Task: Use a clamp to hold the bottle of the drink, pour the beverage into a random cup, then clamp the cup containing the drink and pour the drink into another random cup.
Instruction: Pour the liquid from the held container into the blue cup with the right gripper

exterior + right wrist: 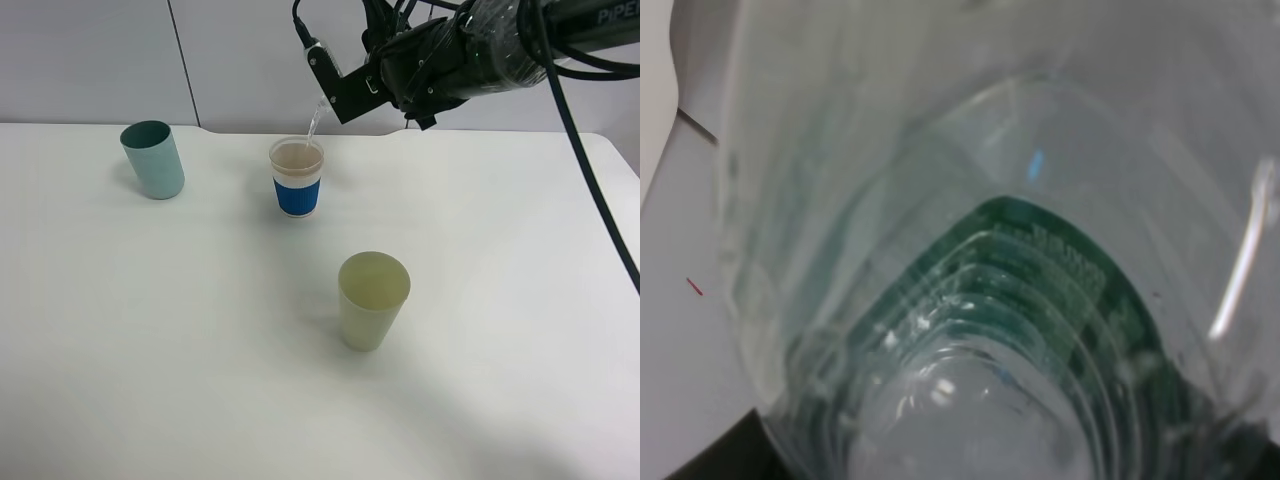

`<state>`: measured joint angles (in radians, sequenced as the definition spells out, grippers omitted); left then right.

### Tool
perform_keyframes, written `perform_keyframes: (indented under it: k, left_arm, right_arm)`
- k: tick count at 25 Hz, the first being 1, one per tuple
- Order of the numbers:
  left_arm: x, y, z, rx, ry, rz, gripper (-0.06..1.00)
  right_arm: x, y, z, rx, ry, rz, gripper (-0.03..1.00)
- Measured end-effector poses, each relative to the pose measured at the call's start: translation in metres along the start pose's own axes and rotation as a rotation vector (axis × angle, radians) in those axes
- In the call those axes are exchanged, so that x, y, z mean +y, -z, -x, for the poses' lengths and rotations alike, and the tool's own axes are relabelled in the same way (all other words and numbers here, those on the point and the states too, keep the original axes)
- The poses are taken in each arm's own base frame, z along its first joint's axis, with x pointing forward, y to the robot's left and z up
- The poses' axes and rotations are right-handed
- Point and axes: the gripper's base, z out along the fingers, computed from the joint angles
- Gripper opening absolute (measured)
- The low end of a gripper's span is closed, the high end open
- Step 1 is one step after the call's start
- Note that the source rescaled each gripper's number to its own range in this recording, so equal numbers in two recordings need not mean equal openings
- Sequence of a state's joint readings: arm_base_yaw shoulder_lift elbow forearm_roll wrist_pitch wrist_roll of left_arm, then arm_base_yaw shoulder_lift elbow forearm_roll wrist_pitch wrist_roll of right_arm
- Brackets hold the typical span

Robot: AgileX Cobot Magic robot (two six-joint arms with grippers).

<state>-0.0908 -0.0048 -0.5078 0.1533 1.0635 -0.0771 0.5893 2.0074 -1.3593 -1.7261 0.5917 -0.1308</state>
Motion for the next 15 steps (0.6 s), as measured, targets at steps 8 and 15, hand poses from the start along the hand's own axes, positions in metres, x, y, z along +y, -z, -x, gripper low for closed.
perform_keyframes:
  k: [8, 15]
  left_arm:
    - [0.0000, 0.0000, 0.0000, 0.000, 0.000, 0.000, 1.00]
    - [0.0000, 0.0000, 0.0000, 0.000, 0.000, 0.000, 1.00]
  right_arm:
    - [-0.0016, 0.0007, 0.0045, -0.041, 0.006, -0.009, 0.00]
    - [-0.0023, 0.0016, 0.0066, -0.051, 0.022, -0.013, 0.00]
